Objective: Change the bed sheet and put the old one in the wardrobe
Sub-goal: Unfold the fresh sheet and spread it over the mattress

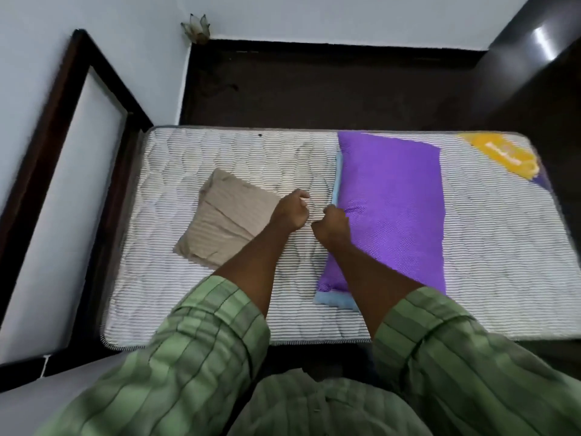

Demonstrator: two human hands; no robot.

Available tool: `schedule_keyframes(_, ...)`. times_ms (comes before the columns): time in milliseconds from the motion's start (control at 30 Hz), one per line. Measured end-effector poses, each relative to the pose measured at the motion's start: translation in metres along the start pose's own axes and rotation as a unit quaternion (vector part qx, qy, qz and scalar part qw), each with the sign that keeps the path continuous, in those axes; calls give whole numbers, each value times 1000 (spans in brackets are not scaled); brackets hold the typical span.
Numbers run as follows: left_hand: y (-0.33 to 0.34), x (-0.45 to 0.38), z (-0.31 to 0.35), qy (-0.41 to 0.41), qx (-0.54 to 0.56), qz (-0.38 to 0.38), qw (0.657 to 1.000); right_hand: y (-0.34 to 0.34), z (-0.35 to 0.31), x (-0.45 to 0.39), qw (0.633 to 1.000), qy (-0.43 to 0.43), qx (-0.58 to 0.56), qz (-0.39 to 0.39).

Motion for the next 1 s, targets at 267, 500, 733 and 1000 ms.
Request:
schedule_keyframes(267,126,-34,113,-13,-86,-103,991,-83,124,-54,999,24,-40,24)
schedule_keyframes(500,229,-38,178,-54,-121,-110,985,-151,235,-101,999,29,-28,1)
schedule_keyframes(733,244,-50,164,-71,-197,-36,977,-155,270,-144,992,100,-75,-35)
schedule_keyframes(1000,299,-159,46,-294,86,20,952,-94,347,-214,978,116,-163,-62)
Point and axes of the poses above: each hand's wrist, its own x-axis away from the middle knuckle, its own y-axis out of the palm, z = x × y, the point moved 2 cm from there along -x, towards the middle knuckle, and after that the axes turned 3 degrees about x, right-handed, at the moved point
